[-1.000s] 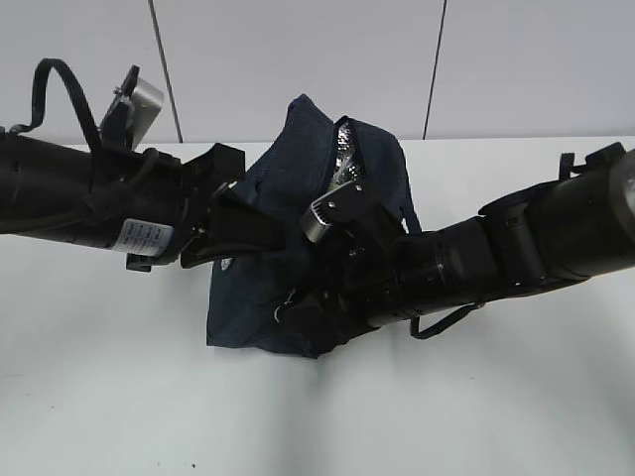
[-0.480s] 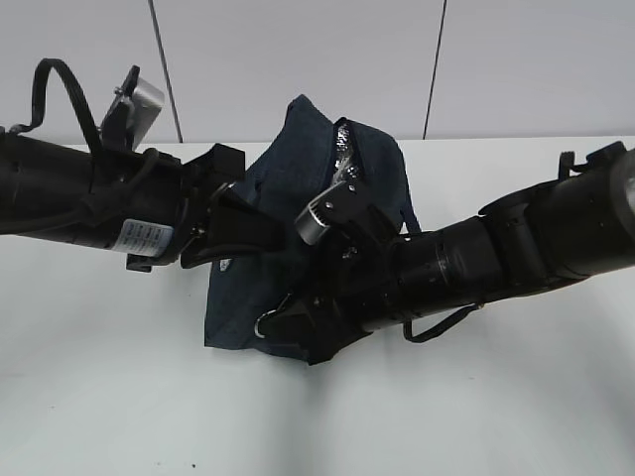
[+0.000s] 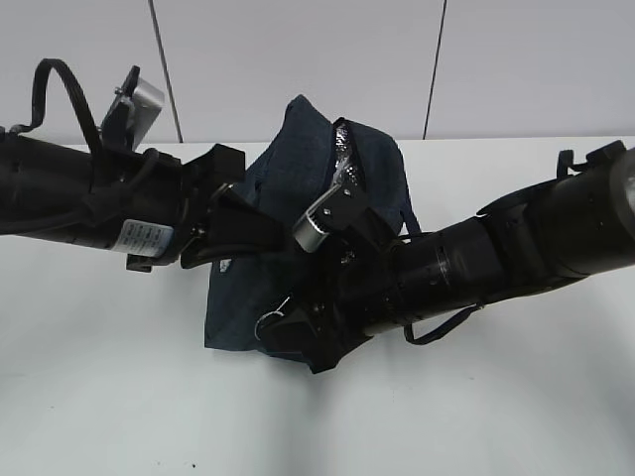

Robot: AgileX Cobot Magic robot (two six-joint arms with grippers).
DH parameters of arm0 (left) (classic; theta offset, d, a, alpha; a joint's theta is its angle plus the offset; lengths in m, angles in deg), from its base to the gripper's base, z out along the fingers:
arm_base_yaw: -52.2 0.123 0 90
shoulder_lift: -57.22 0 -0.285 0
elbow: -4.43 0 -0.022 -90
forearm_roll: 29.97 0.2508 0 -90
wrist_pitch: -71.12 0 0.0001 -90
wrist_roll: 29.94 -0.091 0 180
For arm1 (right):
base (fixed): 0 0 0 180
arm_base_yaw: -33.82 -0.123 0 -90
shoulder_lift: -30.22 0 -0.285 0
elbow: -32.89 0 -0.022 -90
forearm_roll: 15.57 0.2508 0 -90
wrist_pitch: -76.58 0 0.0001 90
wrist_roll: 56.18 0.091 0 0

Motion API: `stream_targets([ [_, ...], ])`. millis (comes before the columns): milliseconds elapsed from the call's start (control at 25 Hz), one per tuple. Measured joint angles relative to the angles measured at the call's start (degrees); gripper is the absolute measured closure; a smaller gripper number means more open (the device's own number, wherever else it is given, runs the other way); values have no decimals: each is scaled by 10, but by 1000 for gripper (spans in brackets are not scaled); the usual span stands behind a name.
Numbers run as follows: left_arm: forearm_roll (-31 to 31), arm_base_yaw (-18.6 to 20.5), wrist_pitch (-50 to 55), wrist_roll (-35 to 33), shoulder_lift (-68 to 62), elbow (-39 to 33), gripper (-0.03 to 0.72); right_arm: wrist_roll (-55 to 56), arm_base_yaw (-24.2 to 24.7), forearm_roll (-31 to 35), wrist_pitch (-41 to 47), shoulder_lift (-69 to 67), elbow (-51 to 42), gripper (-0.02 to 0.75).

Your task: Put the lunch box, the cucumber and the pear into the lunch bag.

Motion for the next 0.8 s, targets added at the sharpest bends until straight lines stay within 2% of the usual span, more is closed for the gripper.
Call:
stream_targets([
  [320,0,0,-1,0,0,0,703,-8,0,5,-4,0,0,428],
  [560,0,0,-2,0,0,0,703,-11,0,4,-24,0,0,331],
  [800,0,0,-3,0,0,0,703,-14,0,3,-37,0,0,319],
])
